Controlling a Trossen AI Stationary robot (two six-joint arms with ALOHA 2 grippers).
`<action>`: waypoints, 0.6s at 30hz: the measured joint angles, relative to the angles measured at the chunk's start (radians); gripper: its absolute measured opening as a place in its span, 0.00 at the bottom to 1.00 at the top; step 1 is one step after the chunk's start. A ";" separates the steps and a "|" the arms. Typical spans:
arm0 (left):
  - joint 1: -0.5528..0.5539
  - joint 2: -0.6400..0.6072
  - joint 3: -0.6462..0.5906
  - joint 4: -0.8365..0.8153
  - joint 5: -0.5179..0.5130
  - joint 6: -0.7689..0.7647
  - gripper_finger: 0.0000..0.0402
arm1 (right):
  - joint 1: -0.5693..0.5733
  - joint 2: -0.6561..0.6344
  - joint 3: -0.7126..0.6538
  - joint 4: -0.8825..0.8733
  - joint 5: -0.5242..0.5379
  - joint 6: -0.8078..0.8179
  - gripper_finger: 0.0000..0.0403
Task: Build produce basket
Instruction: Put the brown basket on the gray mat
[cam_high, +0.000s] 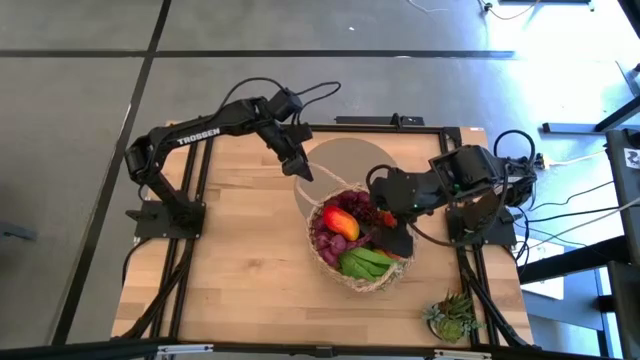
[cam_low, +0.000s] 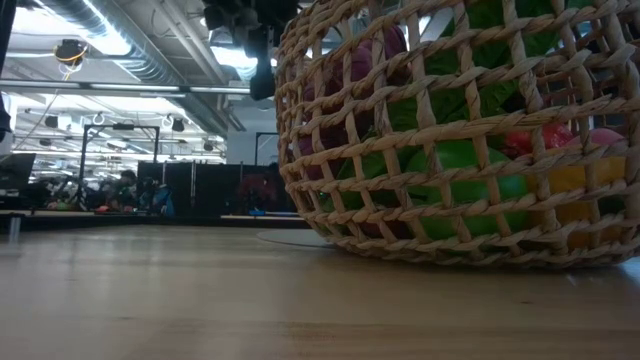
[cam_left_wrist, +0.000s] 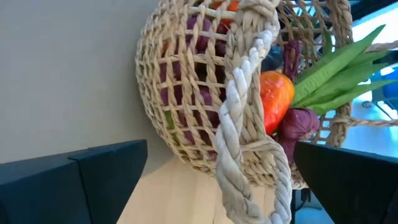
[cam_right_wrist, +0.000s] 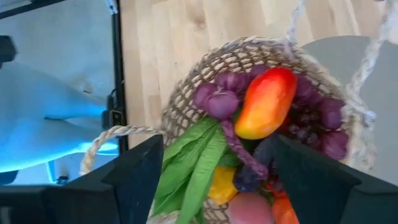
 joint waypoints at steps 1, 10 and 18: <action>0.003 0.000 0.000 0.000 -0.003 0.000 0.98 | 0.006 0.000 0.000 0.000 -0.006 0.006 0.73; 0.013 0.000 0.000 -0.001 -0.008 -0.026 0.98 | 0.051 -0.003 0.007 0.001 -0.013 0.096 0.70; -0.030 -0.001 0.000 -0.002 -0.059 -0.018 0.98 | 0.052 -0.003 0.007 0.001 -0.006 0.131 0.69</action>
